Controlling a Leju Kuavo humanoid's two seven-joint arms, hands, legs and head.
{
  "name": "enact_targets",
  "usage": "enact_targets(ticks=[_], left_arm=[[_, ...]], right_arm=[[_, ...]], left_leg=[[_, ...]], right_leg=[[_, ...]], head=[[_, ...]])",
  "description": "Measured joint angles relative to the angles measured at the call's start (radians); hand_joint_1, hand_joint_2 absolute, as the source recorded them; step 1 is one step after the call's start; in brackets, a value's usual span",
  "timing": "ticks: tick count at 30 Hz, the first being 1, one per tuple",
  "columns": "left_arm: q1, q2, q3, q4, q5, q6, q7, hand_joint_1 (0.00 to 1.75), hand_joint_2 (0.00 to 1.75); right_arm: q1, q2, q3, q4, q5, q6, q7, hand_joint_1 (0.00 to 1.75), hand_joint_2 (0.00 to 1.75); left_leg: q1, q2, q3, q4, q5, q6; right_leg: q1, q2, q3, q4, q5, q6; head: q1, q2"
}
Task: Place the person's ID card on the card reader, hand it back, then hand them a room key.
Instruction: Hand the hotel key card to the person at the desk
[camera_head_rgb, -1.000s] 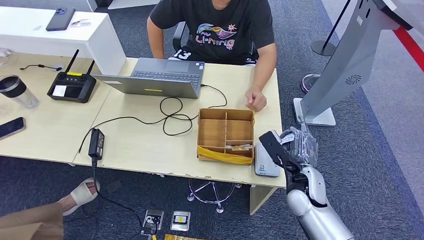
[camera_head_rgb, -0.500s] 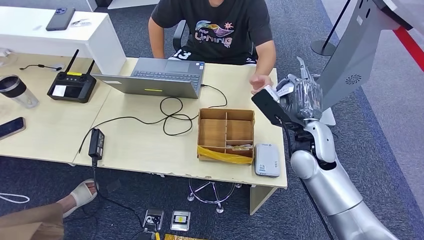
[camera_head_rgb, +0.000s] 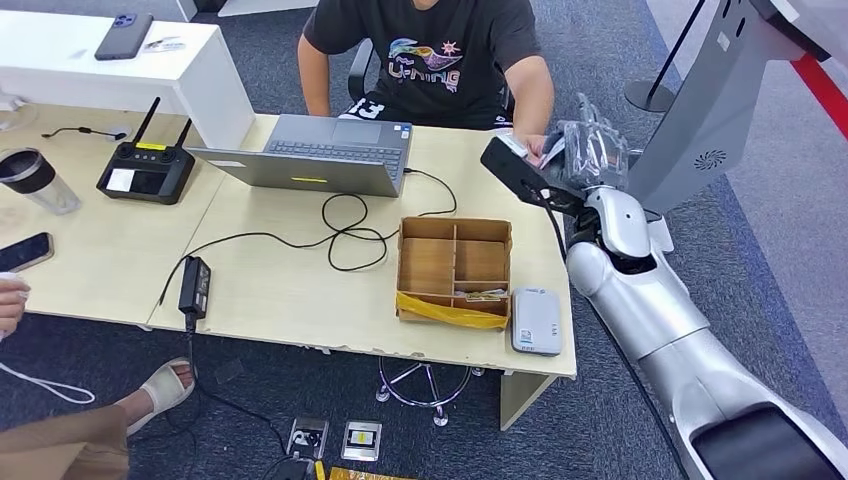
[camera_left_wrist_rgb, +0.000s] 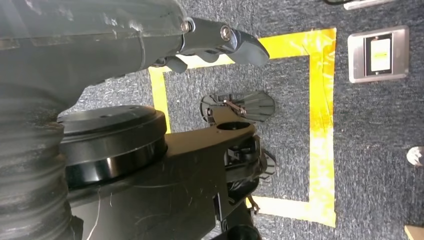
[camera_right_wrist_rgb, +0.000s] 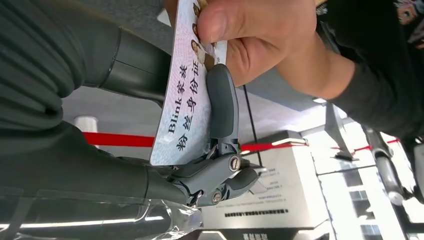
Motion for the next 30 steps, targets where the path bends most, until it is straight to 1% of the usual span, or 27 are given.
enact_targets(ticks=[2,6,12,20,25,30], left_arm=[[0.004,0.002,0.000,0.000,0.004,0.000,0.000,0.00,1.75],[0.015,0.005,0.000,0.000,0.006,-0.001,0.000,0.00,1.75],[0.023,0.009,0.000,0.000,0.006,-0.003,0.000,0.00,1.75],[0.022,0.013,0.000,0.000,0.014,-0.004,-0.010,0.00,1.75],[0.021,0.014,0.000,0.000,0.031,0.002,-0.032,0.00,1.75],[0.023,0.016,0.002,0.000,0.065,0.017,-0.053,0.00,1.75]], right_arm=[[-0.002,0.005,0.010,0.044,0.000,0.004,0.013,1.73,1.75],[-0.003,0.009,0.025,0.116,-0.001,0.004,0.030,0.01,1.75],[-0.001,0.010,0.044,0.186,-0.003,-0.012,0.043,0.00,1.75],[-0.001,0.000,0.055,0.195,-0.011,-0.122,0.011,0.00,1.75],[0.011,-0.031,0.060,0.122,-0.022,-0.147,0.004,0.00,1.75],[0.080,-0.089,0.053,-0.039,-0.050,-0.147,0.031,0.00,1.75]], left_leg=[[0.000,0.000,0.000,0.000,0.000,0.000],[0.000,-0.001,0.000,0.000,0.000,0.000],[0.000,0.000,0.000,0.001,0.000,0.000],[0.000,0.000,0.001,0.001,0.000,0.000],[0.000,0.001,0.001,0.001,0.000,0.000],[0.000,0.001,0.001,0.001,0.000,0.000]], right_leg=[[0.000,0.000,0.000,0.000,0.000,0.000],[0.000,-0.001,0.000,0.000,0.000,0.000],[0.000,-0.001,0.000,0.000,0.000,0.000],[0.000,0.001,-0.001,0.000,0.000,0.000],[0.000,0.002,-0.001,0.000,0.000,0.000],[0.000,0.002,-0.001,0.000,0.000,0.000]], head=[[0.000,0.000],[0.000,0.000],[0.000,0.000],[0.000,0.000],[0.000,0.000],[0.000,0.000]])
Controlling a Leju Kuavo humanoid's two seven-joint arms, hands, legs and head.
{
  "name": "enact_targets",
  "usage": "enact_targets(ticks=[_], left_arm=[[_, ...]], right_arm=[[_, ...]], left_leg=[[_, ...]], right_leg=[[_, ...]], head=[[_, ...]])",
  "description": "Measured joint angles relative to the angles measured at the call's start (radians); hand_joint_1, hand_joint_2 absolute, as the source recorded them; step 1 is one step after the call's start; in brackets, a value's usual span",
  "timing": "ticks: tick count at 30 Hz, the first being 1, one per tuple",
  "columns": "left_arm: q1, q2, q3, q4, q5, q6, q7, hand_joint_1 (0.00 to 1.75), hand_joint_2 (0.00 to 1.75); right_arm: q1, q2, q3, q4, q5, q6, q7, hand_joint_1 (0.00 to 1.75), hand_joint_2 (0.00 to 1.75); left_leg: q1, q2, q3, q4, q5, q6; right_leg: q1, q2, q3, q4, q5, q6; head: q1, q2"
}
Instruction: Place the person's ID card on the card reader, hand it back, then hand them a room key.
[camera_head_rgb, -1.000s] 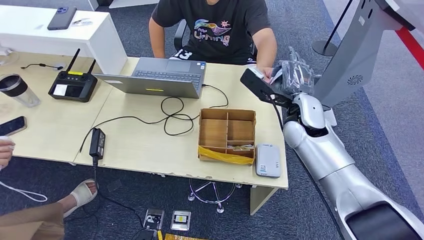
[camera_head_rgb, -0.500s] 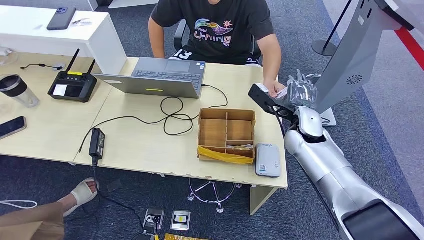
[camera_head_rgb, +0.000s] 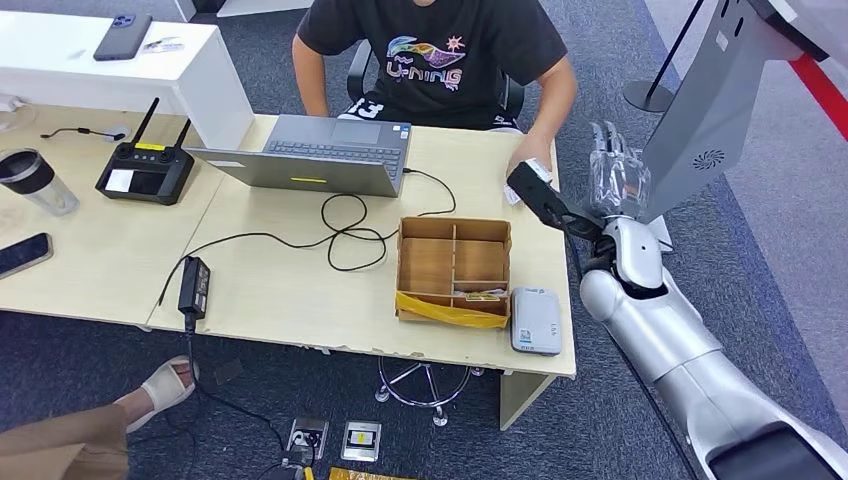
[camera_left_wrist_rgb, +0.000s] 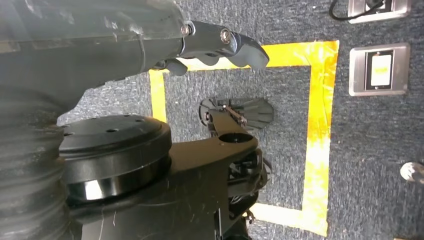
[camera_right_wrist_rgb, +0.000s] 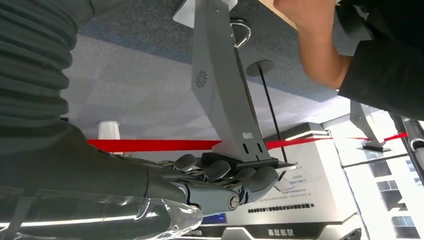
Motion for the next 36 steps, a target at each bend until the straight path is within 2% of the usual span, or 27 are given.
enact_targets(ticks=[9,14,18,25,36], left_arm=[[0.015,0.005,0.002,0.001,0.027,0.017,-0.023,0.00,1.75],[0.021,0.008,0.005,0.002,0.046,0.017,-0.040,0.00,1.75],[0.024,0.011,0.009,0.002,0.054,0.017,-0.053,0.00,1.75],[0.024,0.016,0.009,0.003,0.056,0.019,-0.055,0.00,1.75],[0.020,0.018,0.009,0.003,0.050,0.028,-0.035,0.00,1.75]], right_arm=[[0.202,-0.134,-0.070,-0.400,-0.072,0.039,0.056,0.00,1.75],[0.332,-0.194,-0.099,-0.614,-0.103,0.125,0.097,0.00,1.75],[0.400,-0.229,-0.104,-0.749,-0.096,0.203,0.122,0.00,1.75],[0.443,-0.248,-0.083,-0.880,-0.057,0.320,0.115,0.00,1.75],[0.438,-0.222,-0.014,-0.875,-0.027,0.393,0.056,0.00,1.75]], left_leg=[[0.000,0.000,0.000,0.000,0.000,0.000],[0.000,0.001,0.000,0.000,-0.001,0.000],[0.000,0.002,0.000,0.000,-0.001,0.000],[0.000,0.002,0.000,0.000,-0.001,0.000],[0.000,0.002,-0.002,0.000,-0.001,0.000]], right_leg=[[0.000,0.000,0.000,0.000,0.000,0.000],[0.000,0.000,0.000,0.000,0.000,0.000],[0.000,0.000,0.000,0.000,0.000,0.000],[0.000,0.001,0.000,0.000,0.000,0.000],[0.000,0.000,0.000,0.000,0.000,0.000]], head=[[0.000,0.000],[0.000,0.000],[0.000,0.000],[0.000,0.000],[0.000,0.000]])
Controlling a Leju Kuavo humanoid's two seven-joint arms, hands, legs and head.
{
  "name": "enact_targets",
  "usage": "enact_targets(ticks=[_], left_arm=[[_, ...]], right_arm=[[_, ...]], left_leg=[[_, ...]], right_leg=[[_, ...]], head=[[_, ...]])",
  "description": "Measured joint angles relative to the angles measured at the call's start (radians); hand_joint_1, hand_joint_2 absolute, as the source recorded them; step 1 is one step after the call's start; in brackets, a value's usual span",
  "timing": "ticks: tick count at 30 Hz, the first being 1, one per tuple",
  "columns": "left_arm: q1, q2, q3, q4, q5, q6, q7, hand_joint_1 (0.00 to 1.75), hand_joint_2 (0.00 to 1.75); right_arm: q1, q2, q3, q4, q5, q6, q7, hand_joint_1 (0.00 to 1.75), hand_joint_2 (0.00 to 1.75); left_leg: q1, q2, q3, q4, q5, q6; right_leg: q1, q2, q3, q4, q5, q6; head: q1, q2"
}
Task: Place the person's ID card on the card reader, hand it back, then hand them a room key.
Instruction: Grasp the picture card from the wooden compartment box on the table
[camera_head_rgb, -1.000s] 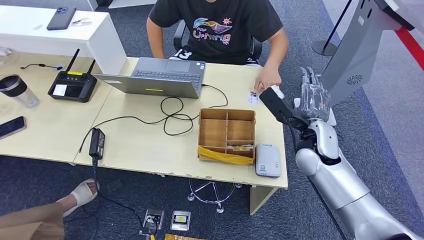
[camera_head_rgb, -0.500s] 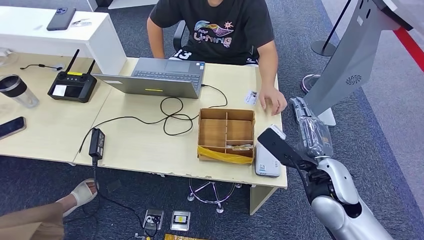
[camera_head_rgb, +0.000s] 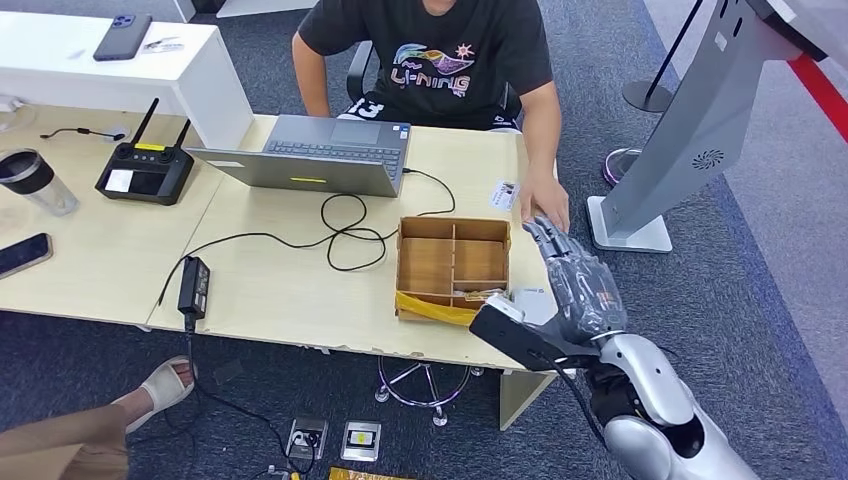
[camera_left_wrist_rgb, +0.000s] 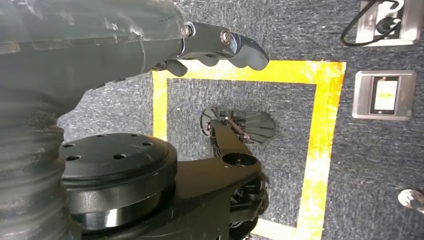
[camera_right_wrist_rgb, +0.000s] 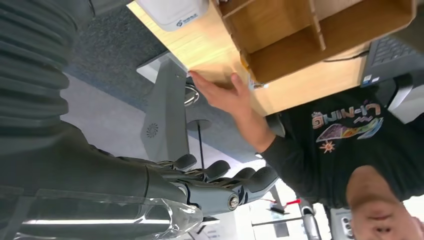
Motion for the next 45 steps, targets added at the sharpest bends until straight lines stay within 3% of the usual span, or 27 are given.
enact_targets(ticks=[10,33,45], left_arm=[[-0.013,-0.001,0.000,-0.001,-0.002,0.000,0.018,0.00,1.75],[-0.022,-0.002,-0.001,-0.002,0.008,0.000,0.031,0.00,1.75],[-0.022,-0.002,-0.001,-0.002,0.012,0.000,0.031,0.00,1.75]], right_arm=[[-0.053,0.071,0.090,0.147,0.101,-0.011,-0.036,0.00,1.75],[-0.127,0.238,0.195,0.528,0.147,-0.115,-0.053,0.00,1.75],[-0.133,0.259,0.216,0.615,0.146,-0.130,-0.053,0.27,1.75]], left_leg=[[0.000,0.000,0.000,0.000,0.000,0.000],[0.000,-0.001,-0.001,0.000,0.000,0.000],[0.000,-0.001,-0.001,0.000,0.000,0.000]], right_leg=[[0.000,-0.001,0.000,0.000,0.000,0.000],[0.000,-0.001,0.000,0.000,0.000,0.000],[0.000,-0.001,-0.001,0.000,0.000,0.000]], head=[[0.000,0.000],[0.000,0.000],[0.000,0.000]])
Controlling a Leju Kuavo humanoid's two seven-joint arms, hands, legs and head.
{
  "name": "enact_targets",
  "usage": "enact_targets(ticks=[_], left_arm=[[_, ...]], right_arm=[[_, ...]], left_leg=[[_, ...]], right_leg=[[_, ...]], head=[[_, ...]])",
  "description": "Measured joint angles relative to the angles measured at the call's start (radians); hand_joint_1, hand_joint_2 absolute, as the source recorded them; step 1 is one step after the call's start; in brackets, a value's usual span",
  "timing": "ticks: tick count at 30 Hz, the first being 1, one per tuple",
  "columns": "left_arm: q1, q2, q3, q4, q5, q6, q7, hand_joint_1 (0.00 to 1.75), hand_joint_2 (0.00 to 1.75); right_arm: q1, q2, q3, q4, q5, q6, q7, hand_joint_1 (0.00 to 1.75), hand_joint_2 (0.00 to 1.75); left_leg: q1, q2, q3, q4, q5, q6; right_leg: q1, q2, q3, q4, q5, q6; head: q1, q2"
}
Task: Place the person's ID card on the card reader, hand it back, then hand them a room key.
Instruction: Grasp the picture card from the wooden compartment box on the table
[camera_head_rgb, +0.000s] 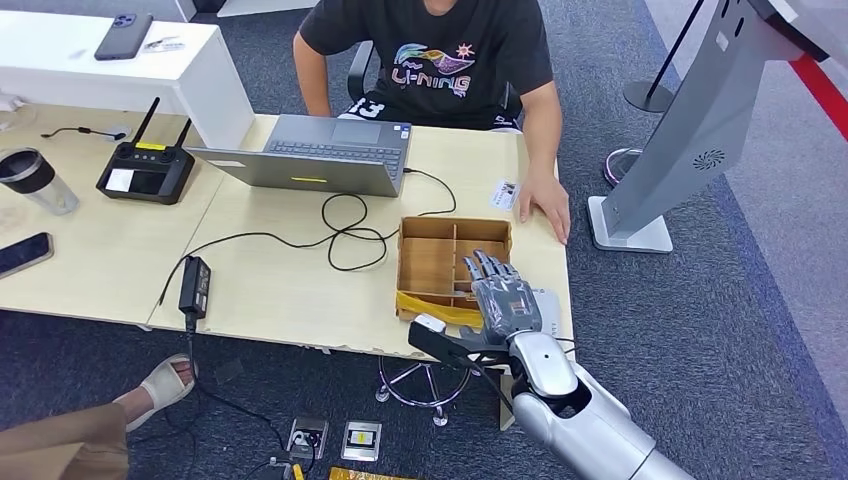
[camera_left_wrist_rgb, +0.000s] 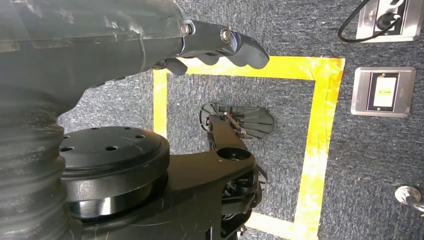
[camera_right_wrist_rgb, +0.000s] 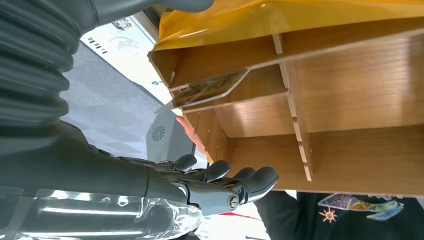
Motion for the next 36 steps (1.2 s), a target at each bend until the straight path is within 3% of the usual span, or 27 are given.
enact_targets(ticks=[10,13,17,23,25,32,36], left_arm=[[0.001,0.001,0.000,0.000,0.003,0.000,0.000,0.00,1.75],[0.002,0.001,0.000,0.000,0.004,0.000,0.000,0.00,1.75],[0.003,0.001,0.000,0.000,0.004,-0.001,0.000,0.00,1.75],[0.005,0.001,0.000,0.000,0.004,-0.002,0.002,0.00,1.75],[0.005,0.001,0.000,0.000,0.004,-0.002,0.004,0.00,1.75],[0.005,0.001,-0.001,0.000,0.004,0.000,0.006,0.00,1.75],[0.006,0.001,-0.001,0.000,0.004,0.001,0.006,0.00,1.75]], right_arm=[[0.000,0.008,0.011,0.031,0.001,-0.003,0.000,0.45,1.75],[0.000,0.011,0.012,0.038,0.001,-0.004,0.000,0.64,1.75],[0.000,0.017,0.012,0.048,0.001,-0.006,-0.001,1.07,1.75],[-0.002,0.021,0.012,0.061,0.001,-0.017,-0.002,1.26,1.75],[-0.004,0.023,0.012,0.065,0.001,-0.023,-0.004,1.23,1.75],[-0.004,0.024,0.012,0.082,0.005,-0.029,-0.013,0.89,1.75],[-0.004,0.025,0.012,0.089,0.006,-0.031,-0.014,0.90,1.75]], left_leg=[[0.000,0.000,0.000,0.000,0.000,0.000],[0.000,0.000,0.000,0.000,0.000,0.000],[0.000,0.000,0.000,0.000,0.000,0.000],[0.000,0.000,0.000,0.000,0.000,0.000],[0.000,0.000,0.000,0.000,0.000,0.000],[0.000,0.000,0.000,0.000,0.000,0.000],[0.000,0.000,0.000,0.000,0.000,0.000]], right_leg=[[0.000,0.000,0.000,0.000,0.000,0.000],[0.000,0.000,0.000,0.000,0.000,0.000],[0.000,0.000,0.000,0.000,0.000,0.000],[0.000,0.000,0.000,0.000,0.000,0.000],[0.000,0.000,0.000,0.000,0.000,0.000],[0.000,0.000,0.000,0.000,0.000,0.000],[0.000,0.000,0.000,0.000,0.000,0.000]], head=[[0.000,0.000],[0.000,0.000],[0.000,0.000],[0.000,0.000],[0.000,0.000],[0.000,0.000],[0.000,0.000]])
